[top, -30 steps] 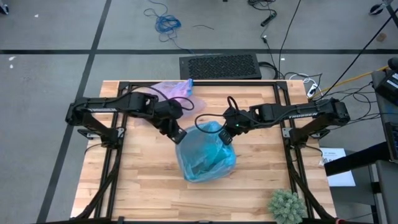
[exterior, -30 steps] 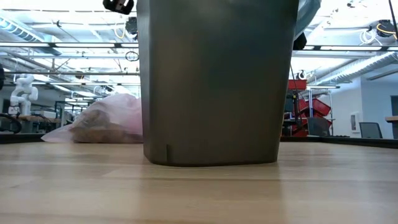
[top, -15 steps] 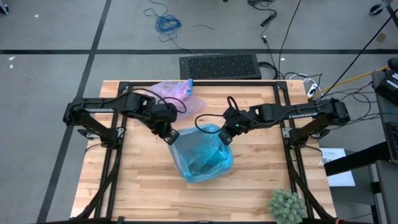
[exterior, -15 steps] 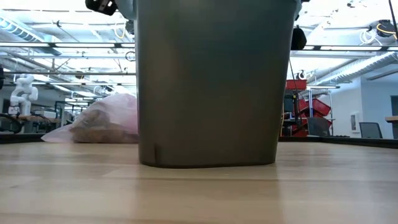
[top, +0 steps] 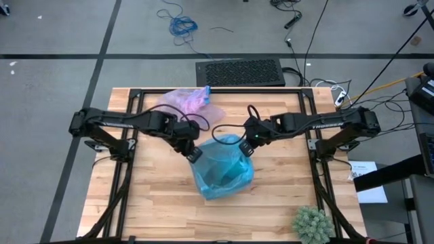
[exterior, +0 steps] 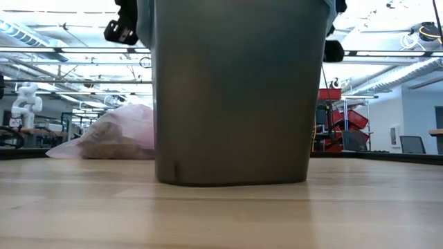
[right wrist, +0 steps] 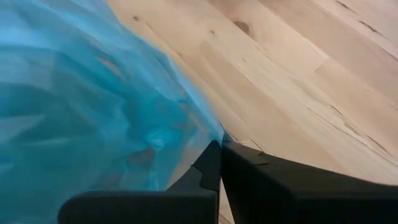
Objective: Place trash/remove bag and relplace
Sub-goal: Insert the new trash bag into the trash bin
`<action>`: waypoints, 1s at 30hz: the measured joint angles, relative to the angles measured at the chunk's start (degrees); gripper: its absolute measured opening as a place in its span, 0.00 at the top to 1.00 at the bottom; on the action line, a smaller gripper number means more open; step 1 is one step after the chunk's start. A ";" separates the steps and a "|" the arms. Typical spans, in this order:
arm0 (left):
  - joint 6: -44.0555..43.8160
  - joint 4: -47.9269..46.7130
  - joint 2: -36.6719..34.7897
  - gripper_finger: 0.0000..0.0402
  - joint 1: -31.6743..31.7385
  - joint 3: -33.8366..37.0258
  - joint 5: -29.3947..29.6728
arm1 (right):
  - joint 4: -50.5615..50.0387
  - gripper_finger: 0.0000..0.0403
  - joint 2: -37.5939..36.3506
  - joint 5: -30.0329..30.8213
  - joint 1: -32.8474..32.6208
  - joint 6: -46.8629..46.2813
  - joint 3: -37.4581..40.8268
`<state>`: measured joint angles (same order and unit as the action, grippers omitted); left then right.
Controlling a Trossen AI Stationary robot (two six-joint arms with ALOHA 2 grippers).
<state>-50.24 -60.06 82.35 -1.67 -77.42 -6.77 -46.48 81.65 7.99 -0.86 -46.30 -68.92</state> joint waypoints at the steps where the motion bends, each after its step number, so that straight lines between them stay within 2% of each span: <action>1: -0.02 1.01 0.00 1.00 0.00 0.68 -0.08 | 0.57 1.00 0.00 0.00 0.07 -0.07 0.70; 9: 1.12 7.75 -0.17 1.00 0.04 4.54 0.00 | 6.09 1.00 0.01 -0.53 0.09 -2.07 5.56; 18: 2.82 15.50 -0.31 1.00 0.14 9.49 0.42 | 6.40 1.00 -0.07 -0.44 0.07 -2.14 5.77; 24: 3.25 16.68 -0.31 1.00 0.15 10.89 1.86 | 6.36 1.00 -0.42 -0.33 0.08 -2.40 5.79; 30: 7.76 16.67 -0.68 0.91 0.20 10.72 3.21 | 2.43 0.92 -1.45 2.10 0.07 -0.74 3.07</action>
<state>-42.48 -43.40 81.67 -1.48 -66.70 -3.55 -44.05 80.19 10.08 -0.80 -47.05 -65.86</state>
